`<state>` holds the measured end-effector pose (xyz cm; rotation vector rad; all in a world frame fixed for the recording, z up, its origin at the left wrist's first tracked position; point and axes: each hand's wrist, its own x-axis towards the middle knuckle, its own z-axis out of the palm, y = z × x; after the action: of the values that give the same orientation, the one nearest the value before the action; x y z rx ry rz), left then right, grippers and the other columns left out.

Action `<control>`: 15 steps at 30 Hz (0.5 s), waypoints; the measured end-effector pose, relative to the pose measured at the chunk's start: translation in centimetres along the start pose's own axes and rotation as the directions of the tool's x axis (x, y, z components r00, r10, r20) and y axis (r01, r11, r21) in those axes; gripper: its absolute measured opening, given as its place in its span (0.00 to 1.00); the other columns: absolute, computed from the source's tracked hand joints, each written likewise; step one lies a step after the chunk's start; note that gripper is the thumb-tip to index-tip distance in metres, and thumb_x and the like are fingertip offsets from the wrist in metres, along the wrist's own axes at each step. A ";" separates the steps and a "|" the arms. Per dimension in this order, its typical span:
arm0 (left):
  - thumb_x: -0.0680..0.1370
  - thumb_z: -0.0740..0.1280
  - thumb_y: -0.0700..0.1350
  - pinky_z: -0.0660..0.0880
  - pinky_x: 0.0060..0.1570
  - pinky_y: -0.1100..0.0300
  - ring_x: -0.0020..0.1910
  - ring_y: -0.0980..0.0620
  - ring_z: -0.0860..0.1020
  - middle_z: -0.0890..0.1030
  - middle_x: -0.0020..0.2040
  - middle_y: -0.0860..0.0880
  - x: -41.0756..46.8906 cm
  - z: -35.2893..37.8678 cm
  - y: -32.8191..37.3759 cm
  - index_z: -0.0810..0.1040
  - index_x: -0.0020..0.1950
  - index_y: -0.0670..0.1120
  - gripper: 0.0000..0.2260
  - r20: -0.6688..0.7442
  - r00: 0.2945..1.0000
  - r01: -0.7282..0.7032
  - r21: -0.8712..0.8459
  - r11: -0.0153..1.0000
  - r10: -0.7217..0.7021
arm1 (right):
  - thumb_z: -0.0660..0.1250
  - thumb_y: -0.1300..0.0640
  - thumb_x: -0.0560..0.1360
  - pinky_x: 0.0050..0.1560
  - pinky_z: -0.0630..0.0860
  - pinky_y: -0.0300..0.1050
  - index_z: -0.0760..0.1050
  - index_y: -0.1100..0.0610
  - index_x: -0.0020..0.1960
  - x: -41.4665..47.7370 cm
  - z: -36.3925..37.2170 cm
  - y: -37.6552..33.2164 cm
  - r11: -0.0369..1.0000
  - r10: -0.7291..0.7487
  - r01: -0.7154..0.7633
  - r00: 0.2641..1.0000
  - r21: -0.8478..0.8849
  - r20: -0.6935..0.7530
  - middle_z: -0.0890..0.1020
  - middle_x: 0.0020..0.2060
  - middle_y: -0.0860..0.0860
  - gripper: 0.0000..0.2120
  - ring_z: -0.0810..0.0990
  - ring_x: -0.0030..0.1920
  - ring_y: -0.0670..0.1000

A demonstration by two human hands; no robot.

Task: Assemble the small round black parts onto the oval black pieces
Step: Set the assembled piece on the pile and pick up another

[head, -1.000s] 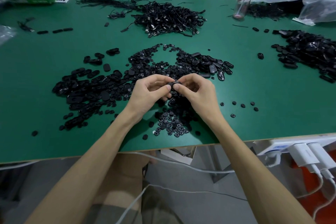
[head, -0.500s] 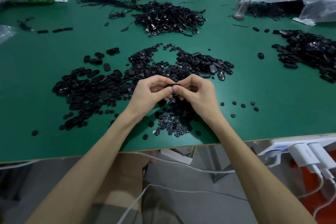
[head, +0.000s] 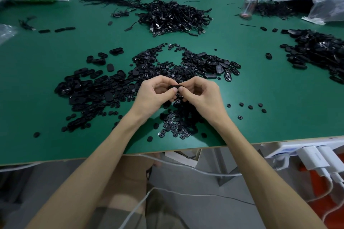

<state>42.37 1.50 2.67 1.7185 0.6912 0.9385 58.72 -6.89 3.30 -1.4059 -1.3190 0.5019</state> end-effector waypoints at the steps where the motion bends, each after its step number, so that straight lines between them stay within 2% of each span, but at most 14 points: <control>1: 0.79 0.72 0.34 0.82 0.45 0.59 0.38 0.51 0.84 0.86 0.42 0.45 0.0 0.0 0.0 0.83 0.54 0.40 0.05 -0.003 1.000 0.000 0.011 1.000 0.000 | 0.73 0.63 0.77 0.43 0.80 0.42 0.83 0.61 0.49 0.0 0.0 -0.1 1.000 -0.004 0.004 1.000 -0.011 0.000 0.86 0.38 0.53 0.02 0.84 0.37 0.50; 5: 0.78 0.72 0.33 0.84 0.50 0.51 0.41 0.45 0.86 0.86 0.43 0.45 0.0 0.2 0.0 0.83 0.51 0.45 0.08 -0.042 0.999 -0.001 0.081 0.997 0.004 | 0.73 0.65 0.77 0.44 0.81 0.43 0.83 0.61 0.50 -0.2 0.2 -0.1 0.997 -0.042 0.043 0.999 -0.068 0.015 0.86 0.38 0.50 0.02 0.84 0.38 0.49; 10: 0.76 0.71 0.33 0.83 0.52 0.43 0.45 0.39 0.85 0.86 0.45 0.45 -0.1 0.5 0.2 0.83 0.51 0.45 0.09 -0.075 0.997 0.023 0.127 0.992 -0.013 | 0.73 0.64 0.77 0.44 0.82 0.44 0.82 0.58 0.52 -0.3 0.4 -0.1 0.989 -0.086 0.089 0.996 -0.115 0.030 0.85 0.38 0.48 0.05 0.84 0.37 0.46; 13: 0.77 0.70 0.32 0.83 0.51 0.46 0.44 0.40 0.85 0.86 0.44 0.45 -0.1 0.5 0.2 0.83 0.51 0.45 0.09 -0.074 0.997 0.021 0.131 0.991 -0.011 | 0.73 0.65 0.77 0.44 0.79 0.41 0.80 0.56 0.55 -0.4 0.6 -0.1 0.977 -0.141 0.146 0.989 -0.155 0.040 0.84 0.37 0.48 0.09 0.83 0.38 0.47; 15: 0.78 0.69 0.31 0.84 0.49 0.52 0.40 0.47 0.86 0.86 0.43 0.45 -0.1 0.4 0.2 0.83 0.52 0.43 0.09 -0.067 0.998 0.024 0.096 0.995 -0.017 | 0.73 0.65 0.77 0.44 0.79 0.41 0.80 0.56 0.54 -0.4 0.6 -0.2 0.968 -0.168 0.171 0.985 -0.185 0.034 0.84 0.38 0.49 0.08 0.82 0.39 0.49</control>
<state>42.66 1.16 2.79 1.7681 0.8084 0.9650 58.06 -7.04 3.12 -1.4274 -1.5173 0.2819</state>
